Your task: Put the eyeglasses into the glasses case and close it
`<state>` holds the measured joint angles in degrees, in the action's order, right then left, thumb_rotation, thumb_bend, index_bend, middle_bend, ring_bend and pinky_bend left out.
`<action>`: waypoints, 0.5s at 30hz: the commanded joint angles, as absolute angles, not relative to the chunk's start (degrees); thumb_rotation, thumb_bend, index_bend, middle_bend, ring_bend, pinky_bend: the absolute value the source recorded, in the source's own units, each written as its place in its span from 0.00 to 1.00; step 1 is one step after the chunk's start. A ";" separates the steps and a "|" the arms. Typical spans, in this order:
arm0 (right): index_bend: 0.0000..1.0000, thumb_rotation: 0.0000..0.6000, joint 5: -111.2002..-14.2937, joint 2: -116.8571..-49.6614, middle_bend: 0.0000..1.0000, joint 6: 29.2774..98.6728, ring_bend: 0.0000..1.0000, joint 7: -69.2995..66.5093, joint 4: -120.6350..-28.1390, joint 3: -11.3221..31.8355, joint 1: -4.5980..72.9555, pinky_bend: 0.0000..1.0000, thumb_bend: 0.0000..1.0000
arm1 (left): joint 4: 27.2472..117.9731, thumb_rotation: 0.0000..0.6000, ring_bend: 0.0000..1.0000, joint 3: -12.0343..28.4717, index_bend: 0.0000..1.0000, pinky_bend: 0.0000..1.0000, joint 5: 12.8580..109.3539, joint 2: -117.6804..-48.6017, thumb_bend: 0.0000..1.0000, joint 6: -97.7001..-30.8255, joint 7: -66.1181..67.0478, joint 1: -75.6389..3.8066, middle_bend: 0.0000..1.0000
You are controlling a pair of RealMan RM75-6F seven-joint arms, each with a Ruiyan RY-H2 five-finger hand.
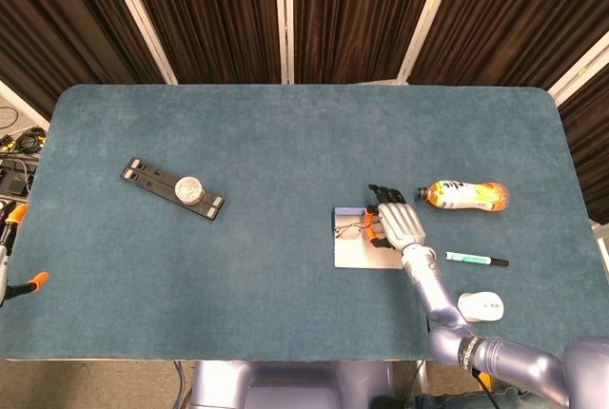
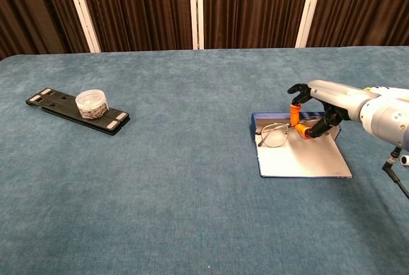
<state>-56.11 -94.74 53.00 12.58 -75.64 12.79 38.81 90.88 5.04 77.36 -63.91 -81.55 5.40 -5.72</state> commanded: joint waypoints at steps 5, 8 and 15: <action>0.04 1.00 -58.41 -93.57 0.00 56.54 0.00 12.22 -78.55 12.64 37.30 0.00 0.14 | 91.09 1.00 0.00 4.93 0.00 0.00 77.52 -63.90 0.00 -81.65 5.66 -5.74 0.00; 0.01 1.00 -60.13 -91.51 0.00 57.08 0.00 12.92 -81.69 11.57 36.70 0.00 0.11 | 91.16 1.00 0.00 4.84 0.00 0.00 77.69 -63.91 0.00 -81.69 5.69 -5.74 0.00; 0.01 1.00 -61.70 -90.99 0.00 56.60 0.00 13.48 -83.65 10.66 36.90 0.00 0.02 | 91.32 1.00 0.00 4.78 0.00 0.00 77.78 -64.02 0.00 -81.65 6.07 -5.85 0.00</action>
<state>-61.62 -90.87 56.70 13.38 -83.65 10.71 36.81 91.32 4.78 77.79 -64.01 -81.66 6.06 -5.85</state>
